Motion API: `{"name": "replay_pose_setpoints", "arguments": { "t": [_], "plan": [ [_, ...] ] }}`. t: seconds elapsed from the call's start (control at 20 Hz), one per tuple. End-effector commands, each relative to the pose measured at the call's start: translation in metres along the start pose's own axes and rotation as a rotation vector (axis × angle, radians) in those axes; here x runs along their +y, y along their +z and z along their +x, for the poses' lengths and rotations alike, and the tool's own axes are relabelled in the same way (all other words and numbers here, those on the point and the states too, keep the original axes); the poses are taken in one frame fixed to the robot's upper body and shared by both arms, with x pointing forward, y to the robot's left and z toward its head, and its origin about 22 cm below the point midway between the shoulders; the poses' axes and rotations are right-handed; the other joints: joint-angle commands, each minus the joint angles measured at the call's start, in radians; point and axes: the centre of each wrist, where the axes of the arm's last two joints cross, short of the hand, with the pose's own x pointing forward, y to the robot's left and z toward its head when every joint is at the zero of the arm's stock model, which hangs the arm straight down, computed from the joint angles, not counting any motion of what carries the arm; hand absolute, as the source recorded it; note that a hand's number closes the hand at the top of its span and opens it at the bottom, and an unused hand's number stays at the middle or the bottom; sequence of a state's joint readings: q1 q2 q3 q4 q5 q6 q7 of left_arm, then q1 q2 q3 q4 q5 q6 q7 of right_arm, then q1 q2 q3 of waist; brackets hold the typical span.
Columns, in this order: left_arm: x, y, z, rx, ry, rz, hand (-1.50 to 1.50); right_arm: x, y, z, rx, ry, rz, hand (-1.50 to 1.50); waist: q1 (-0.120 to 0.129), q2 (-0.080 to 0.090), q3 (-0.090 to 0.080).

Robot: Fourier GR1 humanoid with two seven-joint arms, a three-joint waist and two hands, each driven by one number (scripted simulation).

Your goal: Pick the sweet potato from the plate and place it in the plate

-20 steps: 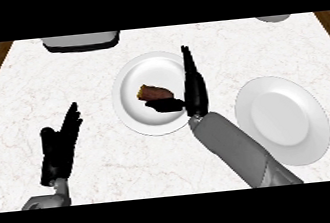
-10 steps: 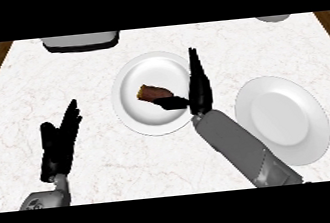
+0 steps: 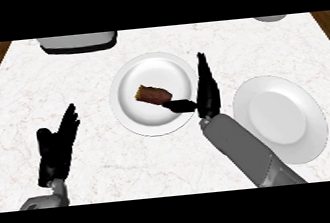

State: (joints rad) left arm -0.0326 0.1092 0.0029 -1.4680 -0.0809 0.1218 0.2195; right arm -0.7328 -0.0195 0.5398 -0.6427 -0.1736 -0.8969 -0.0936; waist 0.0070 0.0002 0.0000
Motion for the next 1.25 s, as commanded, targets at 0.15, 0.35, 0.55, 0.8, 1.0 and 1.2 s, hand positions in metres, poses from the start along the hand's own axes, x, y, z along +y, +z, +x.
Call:
{"name": "replay_pose_setpoints", "arguments": {
  "t": [0.15, 0.35, 0.55, 0.8, 1.0, 1.2],
  "plan": [
    [-0.002, 0.007, -0.026, -0.003, 0.003, -0.003, 0.0, -0.02, -0.001, -0.026, 0.012, 0.028, -0.046, -1.5, -0.002, 0.0, 0.0],
    [-0.015, -0.001, 0.014, -0.011, 0.0, 0.015, 0.0, -0.04, -0.012, -0.018, 0.018, 0.01, -0.08, -1.5, -0.007, -0.001, 0.0],
    [0.004, 0.006, -0.001, -0.015, 0.002, 0.015, 0.0, -0.043, 0.006, -0.035, 0.022, 0.023, -0.103, -1.5, -0.006, -0.001, 0.0],
    [-0.006, -0.006, 0.006, 0.007, -0.008, 0.001, 0.0, -0.071, 0.004, -0.069, 0.058, 0.025, -0.186, -1.5, -0.006, 0.001, 0.0],
    [-0.005, 0.01, -0.004, 0.001, -0.011, 0.014, 0.0, -0.065, 0.017, -0.072, 0.081, 0.043, -0.187, -1.5, -0.005, 0.0, 0.0],
    [0.004, -0.005, 0.005, -0.007, 0.001, 0.004, 0.0, -0.08, 0.011, -0.065, 0.077, 0.073, -0.197, -1.5, -0.008, -0.001, 0.0]
  ]
}}
